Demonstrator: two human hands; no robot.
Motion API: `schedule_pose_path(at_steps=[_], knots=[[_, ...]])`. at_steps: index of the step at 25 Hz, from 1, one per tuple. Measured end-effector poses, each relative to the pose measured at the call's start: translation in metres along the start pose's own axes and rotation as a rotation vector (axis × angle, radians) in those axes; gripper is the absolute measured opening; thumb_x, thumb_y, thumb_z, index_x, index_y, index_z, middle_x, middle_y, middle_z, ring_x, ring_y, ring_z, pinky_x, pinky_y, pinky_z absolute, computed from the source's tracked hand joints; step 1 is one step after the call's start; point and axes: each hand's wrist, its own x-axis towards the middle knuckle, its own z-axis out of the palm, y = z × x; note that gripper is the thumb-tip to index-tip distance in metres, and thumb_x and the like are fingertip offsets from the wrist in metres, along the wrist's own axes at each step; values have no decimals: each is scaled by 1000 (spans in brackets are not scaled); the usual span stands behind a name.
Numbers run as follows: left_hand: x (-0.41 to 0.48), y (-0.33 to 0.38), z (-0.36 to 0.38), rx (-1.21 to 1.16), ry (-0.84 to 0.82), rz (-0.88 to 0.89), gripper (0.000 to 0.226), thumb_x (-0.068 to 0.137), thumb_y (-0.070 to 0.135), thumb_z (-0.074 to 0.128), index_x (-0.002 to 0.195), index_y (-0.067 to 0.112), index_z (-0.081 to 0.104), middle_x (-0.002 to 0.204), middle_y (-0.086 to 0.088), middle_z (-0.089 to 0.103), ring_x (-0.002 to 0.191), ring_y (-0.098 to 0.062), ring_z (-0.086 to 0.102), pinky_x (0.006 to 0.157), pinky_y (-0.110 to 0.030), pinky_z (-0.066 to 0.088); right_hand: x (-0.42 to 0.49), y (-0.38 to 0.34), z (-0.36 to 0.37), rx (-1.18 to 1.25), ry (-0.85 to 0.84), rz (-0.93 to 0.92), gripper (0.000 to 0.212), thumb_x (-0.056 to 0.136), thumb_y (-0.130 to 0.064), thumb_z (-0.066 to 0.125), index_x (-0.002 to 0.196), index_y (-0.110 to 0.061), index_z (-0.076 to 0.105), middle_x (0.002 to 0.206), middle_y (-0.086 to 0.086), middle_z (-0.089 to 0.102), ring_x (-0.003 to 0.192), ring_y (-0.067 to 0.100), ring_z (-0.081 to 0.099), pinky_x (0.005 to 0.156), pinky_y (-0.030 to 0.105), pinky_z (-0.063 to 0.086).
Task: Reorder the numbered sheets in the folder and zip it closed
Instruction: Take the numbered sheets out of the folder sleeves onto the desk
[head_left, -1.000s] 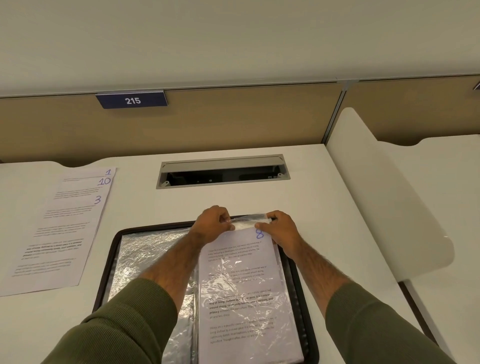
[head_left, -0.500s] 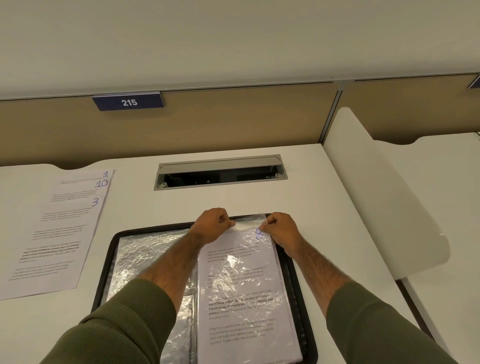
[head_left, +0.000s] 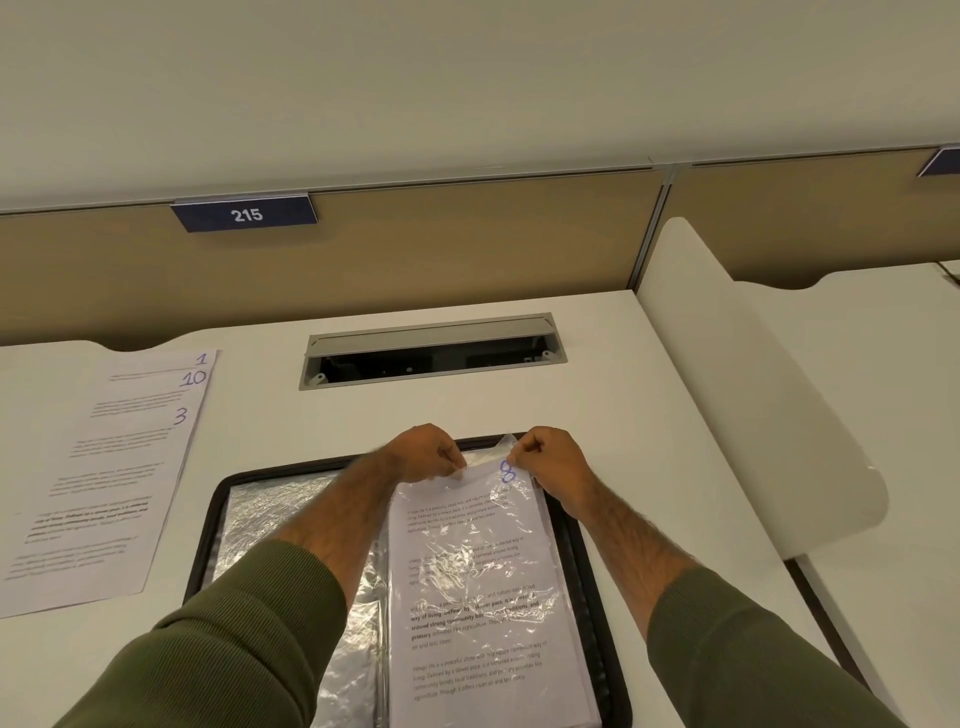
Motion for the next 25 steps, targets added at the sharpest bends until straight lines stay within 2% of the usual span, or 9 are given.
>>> schedule_pose_path(at_steps=[2, 4, 7, 9, 13, 17, 19, 21, 25], knots=[[5, 0, 1, 62, -11, -18, 18, 91, 16, 73, 107, 10, 76, 106, 0, 71, 97, -15, 62, 87, -26, 47, -1, 0, 0, 13, -10, 5, 13, 89, -13, 74, 95, -3, 68, 90, 9, 69, 77, 17, 66, 61, 24, 50], [8, 1, 2, 92, 35, -31, 10, 91, 17, 73, 100, 13, 76, 103, 1, 70, 99, -17, 61, 87, -28, 46, -1, -1, 0, 44, 18, 5, 17, 92, -20, 71, 99, -4, 67, 92, 8, 71, 78, 17, 67, 62, 24, 52], [10, 1, -4, 104, 150, -20, 3, 93, 19, 69, 90, 20, 70, 106, -1, 70, 100, -17, 61, 86, -29, 48, 5, -1, 1, 82, 103, -9, 17, 97, -29, 65, 99, -12, 66, 96, 4, 72, 89, 22, 71, 79, 34, 61], [10, 3, -9, 103, 235, -22, 3, 95, 21, 67, 92, 21, 68, 107, 0, 69, 99, -17, 61, 87, -31, 48, 10, -3, 0, 53, 143, -26, 19, 98, -32, 63, 99, -12, 66, 97, 3, 72, 89, 21, 71, 85, 38, 61], [11, 12, -22, 99, 454, -45, 9, 98, 25, 60, 99, 22, 68, 104, 3, 67, 94, -16, 62, 81, -30, 47, 20, -13, -3, -3, 155, -51, 22, 98, -31, 64, 99, -9, 66, 99, 4, 71, 88, 20, 70, 85, 38, 61], [17, 15, -42, 46, 606, -23, 10, 97, 28, 59, 91, 32, 66, 105, 3, 64, 89, -15, 60, 75, -32, 50, 30, -13, -4, -5, 150, -51, 17, 98, -26, 64, 101, -10, 67, 101, 5, 70, 93, 22, 69, 88, 41, 61], [19, 17, -53, -17, 644, -16, 13, 97, 30, 59, 87, 36, 64, 105, 2, 63, 89, -14, 61, 78, -36, 55, 33, -11, -4, -33, 149, -48, 15, 97, -24, 65, 98, -9, 68, 98, 5, 70, 91, 22, 69, 88, 40, 60], [18, 20, -63, -34, 689, 3, 10, 98, 29, 59, 91, 32, 66, 105, 3, 62, 95, -15, 61, 82, -39, 56, 35, -9, -4, -42, 137, -36, 13, 96, -23, 67, 94, -10, 68, 94, 5, 70, 88, 22, 69, 86, 38, 61], [16, 22, -77, -35, 799, 83, 13, 99, 24, 59, 103, 23, 71, 105, 6, 63, 116, -18, 53, 92, -38, 50, 41, -10, -4, -50, 121, -43, 13, 92, -17, 70, 81, -13, 66, 87, 4, 69, 81, 22, 69, 80, 36, 61]])
